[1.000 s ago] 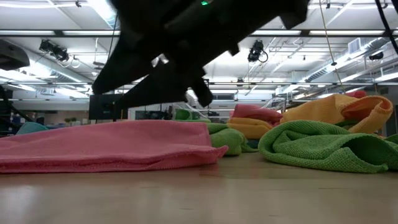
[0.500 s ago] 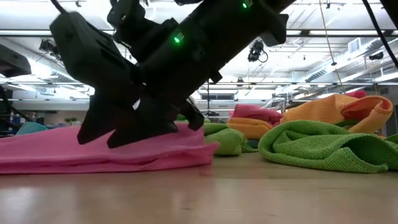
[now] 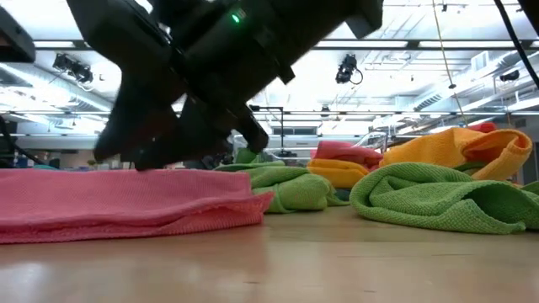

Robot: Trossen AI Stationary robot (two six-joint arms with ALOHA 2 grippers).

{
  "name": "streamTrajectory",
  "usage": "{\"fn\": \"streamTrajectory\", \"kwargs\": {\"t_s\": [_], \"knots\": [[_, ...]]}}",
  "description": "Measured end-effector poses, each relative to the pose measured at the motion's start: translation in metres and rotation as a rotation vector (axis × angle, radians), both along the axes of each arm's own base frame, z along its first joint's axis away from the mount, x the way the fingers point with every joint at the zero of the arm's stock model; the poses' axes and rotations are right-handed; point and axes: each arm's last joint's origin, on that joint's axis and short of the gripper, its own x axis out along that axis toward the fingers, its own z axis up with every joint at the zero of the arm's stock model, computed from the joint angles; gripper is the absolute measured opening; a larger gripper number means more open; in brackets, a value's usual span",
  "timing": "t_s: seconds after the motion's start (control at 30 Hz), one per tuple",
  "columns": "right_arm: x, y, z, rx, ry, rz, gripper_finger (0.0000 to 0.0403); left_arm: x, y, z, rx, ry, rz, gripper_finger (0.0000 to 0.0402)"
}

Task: Fold microfiber towels
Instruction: Fold the pink microfiber cloth

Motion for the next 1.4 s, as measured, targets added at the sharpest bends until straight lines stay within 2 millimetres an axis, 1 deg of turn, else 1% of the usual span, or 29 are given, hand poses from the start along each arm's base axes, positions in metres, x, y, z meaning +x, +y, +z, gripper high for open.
{"fn": "streamTrajectory", "kwargs": {"t_s": [0.1, 0.2, 0.3, 0.43, 0.57, 0.67, 0.77, 0.87, 1.0, 1.13, 1.3, 1.4], "knots": [[0.003, 0.003, 0.000, 0.005, -0.040, -0.015, 0.0182, 0.005, 0.001, 0.007, -0.026, 0.027, 0.010, 0.0008], [0.004, 0.008, -0.005, 0.020, -0.076, -0.016, 0.0181, 0.010, 0.003, 0.011, -0.071, 0.058, 0.023, 0.0011], [0.002, 0.014, -0.006, 0.014, -0.088, -0.032, 0.0181, 0.015, 0.004, 0.014, -0.117, 0.090, 0.032, 0.0018], [-0.001, 0.020, -0.005, 0.004, -0.107, -0.058, 0.0181, 0.015, 0.005, 0.014, -0.165, 0.141, 0.031, 0.0008], [-0.001, 0.025, -0.007, 0.027, -0.133, -0.056, 0.0181, 0.013, -0.002, 0.015, -0.217, 0.159, 0.038, 0.0011], [-0.002, 0.027, -0.012, 0.014, -0.099, -0.026, 0.0181, 0.011, -0.007, 0.016, -0.264, 0.171, 0.042, 0.0022], [-0.007, 0.028, -0.013, -0.013, -0.045, -0.015, 0.0181, 0.010, -0.010, 0.016, -0.293, 0.191, 0.048, 0.0020], [-0.009, 0.027, -0.012, -0.012, -0.019, -0.003, 0.0181, 0.014, -0.008, 0.017, -0.337, 0.206, 0.061, 0.0009], [-0.012, 0.025, -0.015, -0.027, 0.033, -0.006, 0.0181, 0.022, -0.006, 0.019, -0.373, 0.184, 0.064, 0.0014], [-0.015, 0.024, -0.002, -0.026, 0.038, -0.005, 0.0181, 0.026, -0.004, 0.019, -0.377, 0.152, 0.011, 0.0027], [-0.020, 0.021, 0.012, -0.044, 0.055, -0.022, 0.0181, 0.035, 0.001, 0.019, -0.369, 0.085, -0.077, 0.0009], [-0.023, 0.020, 0.024, -0.031, 0.049, -0.042, 0.0181, 0.039, 0.001, 0.016, -0.334, 0.024, -0.151, 0.0010]]}}
